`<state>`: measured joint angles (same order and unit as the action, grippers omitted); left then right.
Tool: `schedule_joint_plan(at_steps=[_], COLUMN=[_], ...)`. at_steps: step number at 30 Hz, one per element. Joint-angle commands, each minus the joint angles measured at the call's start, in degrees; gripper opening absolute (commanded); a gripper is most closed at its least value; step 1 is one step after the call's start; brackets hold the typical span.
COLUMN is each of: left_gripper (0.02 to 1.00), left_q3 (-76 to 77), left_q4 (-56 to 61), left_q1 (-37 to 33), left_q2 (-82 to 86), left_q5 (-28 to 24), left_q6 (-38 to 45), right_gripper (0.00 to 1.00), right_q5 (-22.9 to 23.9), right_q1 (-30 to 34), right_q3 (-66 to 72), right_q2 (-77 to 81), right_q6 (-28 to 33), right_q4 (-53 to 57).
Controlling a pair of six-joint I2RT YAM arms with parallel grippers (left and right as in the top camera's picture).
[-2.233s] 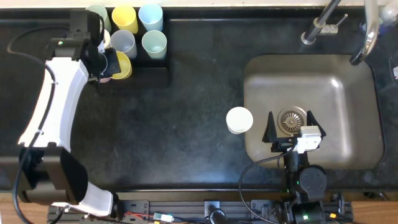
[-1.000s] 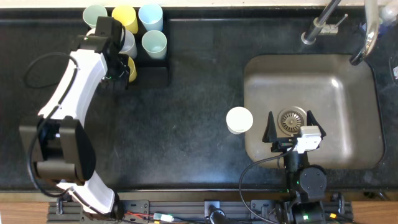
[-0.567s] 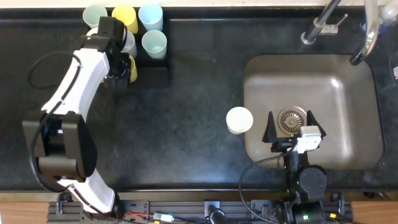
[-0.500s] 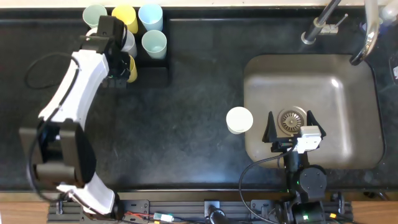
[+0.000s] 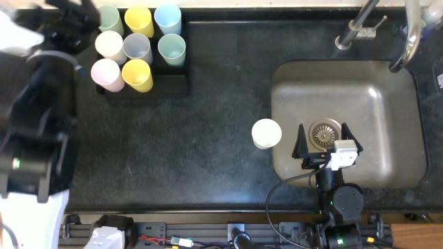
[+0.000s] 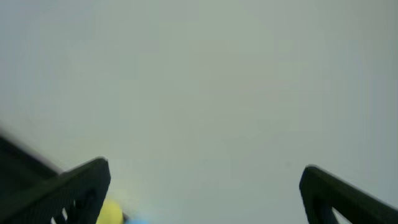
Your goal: Store Cups
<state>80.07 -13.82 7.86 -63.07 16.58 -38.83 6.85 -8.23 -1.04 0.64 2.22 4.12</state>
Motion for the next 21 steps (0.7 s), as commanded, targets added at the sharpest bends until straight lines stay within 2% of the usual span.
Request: schedule_joint_plan(at_steps=[1, 8, 9, 11, 16, 21], left_gripper=[1.000, 1.000, 1.000, 1.000, 1.000, 1.000], left_q3=[-18.86, -50.21, -59.54, -67.21, -77.40, -79.60], left_q4=[11.76, 26.82, 31.52, 34.21, 32.39, 22.32], left_q1=[-5.07, -5.97, -5.88, -5.88, -5.92, -5.55], left_q2=[11.30, 32.06, 39.15, 45.94, 57.66, 62.93], left_q5=[-16.98, -17.00, -17.35, -18.75, -20.72, -23.02], left_q6=[39.08, 39.04, 39.04, 39.06, 39.04, 38.73], right_gripper=[0.996, 0.998, 0.998, 0.998, 0.996, 0.998], right_q5=[0.22, 0.22, 0.22, 0.22, 0.22, 0.22], right_q1=[0.37, 0.37, 0.37, 0.37, 0.37, 0.37], right_q3=[0.76, 0.76, 0.76, 0.76, 0.76, 0.76], right_q2=[-0.44, -0.44, -0.44, -0.44, -0.44, -0.44], right_q6=[0.15, 0.15, 0.13, 0.15, 0.13, 0.13], right_q4=[-0.26, -0.26, -0.26, -0.28, -0.26, -0.26])
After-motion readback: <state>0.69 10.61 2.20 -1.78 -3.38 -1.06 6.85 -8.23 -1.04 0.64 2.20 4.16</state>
